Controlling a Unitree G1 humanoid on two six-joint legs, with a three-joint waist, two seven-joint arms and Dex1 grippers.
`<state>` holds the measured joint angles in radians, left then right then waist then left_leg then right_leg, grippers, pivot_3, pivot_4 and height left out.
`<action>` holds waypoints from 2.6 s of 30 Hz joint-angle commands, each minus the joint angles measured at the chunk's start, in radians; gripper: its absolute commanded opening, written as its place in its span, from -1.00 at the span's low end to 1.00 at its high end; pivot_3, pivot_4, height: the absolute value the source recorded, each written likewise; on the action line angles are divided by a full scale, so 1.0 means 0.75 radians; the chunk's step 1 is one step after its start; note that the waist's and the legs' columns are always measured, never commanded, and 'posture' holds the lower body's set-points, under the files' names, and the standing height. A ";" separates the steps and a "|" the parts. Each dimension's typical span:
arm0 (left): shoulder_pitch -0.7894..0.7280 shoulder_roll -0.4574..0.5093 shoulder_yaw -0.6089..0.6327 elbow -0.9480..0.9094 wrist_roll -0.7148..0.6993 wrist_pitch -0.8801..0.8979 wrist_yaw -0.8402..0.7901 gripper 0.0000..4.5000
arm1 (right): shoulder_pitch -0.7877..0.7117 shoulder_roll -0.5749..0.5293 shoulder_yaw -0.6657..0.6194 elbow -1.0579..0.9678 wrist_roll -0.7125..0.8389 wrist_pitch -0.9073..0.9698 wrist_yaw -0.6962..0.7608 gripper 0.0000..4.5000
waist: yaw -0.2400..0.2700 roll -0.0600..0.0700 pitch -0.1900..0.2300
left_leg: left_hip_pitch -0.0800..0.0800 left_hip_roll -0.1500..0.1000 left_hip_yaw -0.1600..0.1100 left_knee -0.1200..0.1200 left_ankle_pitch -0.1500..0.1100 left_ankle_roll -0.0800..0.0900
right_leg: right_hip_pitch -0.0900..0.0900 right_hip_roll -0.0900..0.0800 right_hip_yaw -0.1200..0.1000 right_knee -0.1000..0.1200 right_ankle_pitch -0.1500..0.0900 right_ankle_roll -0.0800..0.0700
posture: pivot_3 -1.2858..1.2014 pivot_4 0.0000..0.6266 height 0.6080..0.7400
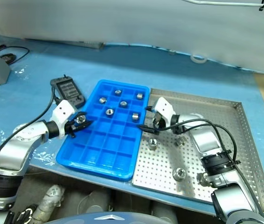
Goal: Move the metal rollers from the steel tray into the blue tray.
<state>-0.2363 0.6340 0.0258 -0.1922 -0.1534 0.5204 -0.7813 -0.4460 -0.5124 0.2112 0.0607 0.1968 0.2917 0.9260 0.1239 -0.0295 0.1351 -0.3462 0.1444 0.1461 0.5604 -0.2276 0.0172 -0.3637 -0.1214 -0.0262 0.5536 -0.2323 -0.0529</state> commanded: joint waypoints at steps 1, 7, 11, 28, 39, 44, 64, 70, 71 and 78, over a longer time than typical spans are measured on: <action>-0.041 0.039 -0.045 0.020 0.014 -0.047 -0.037 0.38 | 0.016 -0.003 -0.042 -0.066 0.000 -0.018 -0.027 1.00 | 0.000 0.000 0.000 | 0.001 0.001 0.000 0.000 0.000 -0.001 | 0.000 0.000 0.000 0.000 0.000 0.001 | 0.18 -0.52 1.00; -0.224 0.047 -0.084 0.116 -0.022 -0.116 -0.131 0.52 | 0.079 -0.005 -0.078 -0.143 0.013 0.012 -0.088 1.00 | -0.001 0.000 0.001 | 0.001 0.006 0.001 -0.003 0.003 -0.005 | -0.001 0.007 0.000 0.000 0.001 0.001 | 0.11 -0.52 1.00; -0.427 -0.018 -0.112 0.230 -0.094 -0.174 -0.242 0.52 | 0.149 -0.026 -0.145 -0.231 0.037 0.054 -0.131 1.00 | -0.008 0.001 0.001 | 0.001 0.011 0.001 -0.003 0.005 -0.008 | -0.002 0.013 0.002 0.000 0.001 0.002 | 0.05 -0.52 1.00; -1.060 -0.772 -0.495 1.422 0.151 -0.873 -0.559 0.52 | 0.758 -0.074 -0.728 -0.990 0.254 0.422 -0.482 1.00 | -0.197 0.003 -0.004 | -0.002 0.013 0.006 -0.007 0.003 -0.004 | 0.001 0.014 0.007 -0.021 0.015 0.024 | -0.36 -0.52 1.00; -1.135 -0.917 -0.518 1.779 0.344 -1.023 -0.483 0.52 | 0.955 -0.010 -0.765 -1.165 0.242 0.451 -0.630 1.00 | -0.361 0.012 -0.010 | -0.005 0.013 0.010 -0.007 -0.003 0.004 | 0.002 0.013 0.009 -0.029 0.014 0.026 | -0.44 -0.52 1.00; -1.115 -0.937 -0.530 1.812 0.409 -1.031 -0.478 0.52 | 0.946 -0.022 -0.752 -1.153 0.234 0.448 -0.652 1.00 | -0.404 0.015 -0.011 | -0.008 0.011 0.007 -0.002 -0.006 0.011 | 0.003 0.012 0.007 -0.032 0.014 0.025 | -0.44 -0.52 1.00; -1.089 -0.884 -0.519 1.863 0.504 -1.008 -0.382 -0.15 | 0.860 -0.052 -0.686 -1.075 0.209 0.432 -0.653 1.00 | -0.480 0.020 -0.013 | -0.022 -0.001 0.005 0.008 -0.016 0.028 | 0.004 -0.004 -0.001 -0.042 0.015 0.024 | -0.40 -0.52 1.00; -1.080 -0.887 -0.461 1.835 0.439 -0.980 -0.465 -0.17 | 0.781 -0.054 -0.655 -1.058 0.224 0.432 -0.643 1.00 | -0.477 0.021 -0.012 | -0.023 -0.001 0.005 0.015 -0.018 0.032 | 0.004 -0.006 -0.002 -0.041 0.017 0.021 | -0.39 -0.52 1.00; -1.081 -0.884 -0.457 1.833 0.444 -0.979 -0.448 -0.17 | 0.773 -0.056 -0.649 -1.056 0.221 0.433 -0.641 1.00 | -0.477 0.021 -0.012 | -0.023 -0.001 0.005 0.015 -0.018 0.032 | 0.005 -0.006 -0.002 -0.041 0.017 0.020 | -0.38 -0.52 1.00; -1.093 -0.853 -0.257 1.570 0.166 -0.865 -0.700 -0.17 | 0.730 -0.052 -0.655 -1.058 0.337 0.435 -0.568 1.00 | -0.471 0.023 -0.010 | -0.025 -0.001 0.004 0.017 -0.018 0.033 | 0.003 -0.006 -0.002 -0.041 0.020 0.015 | -0.32 -0.52 1.00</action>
<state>-1.0397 -0.0113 -0.2045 1.0773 0.0407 -0.1554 -1.2486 0.1188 -0.5415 -0.2629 -0.7179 0.4194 0.6332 0.4824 -0.2290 -0.0125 0.1272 -0.3656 0.1437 0.1494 0.5734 -0.2412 0.0420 -0.3618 -0.1260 -0.0275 0.5227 -0.2169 -0.0420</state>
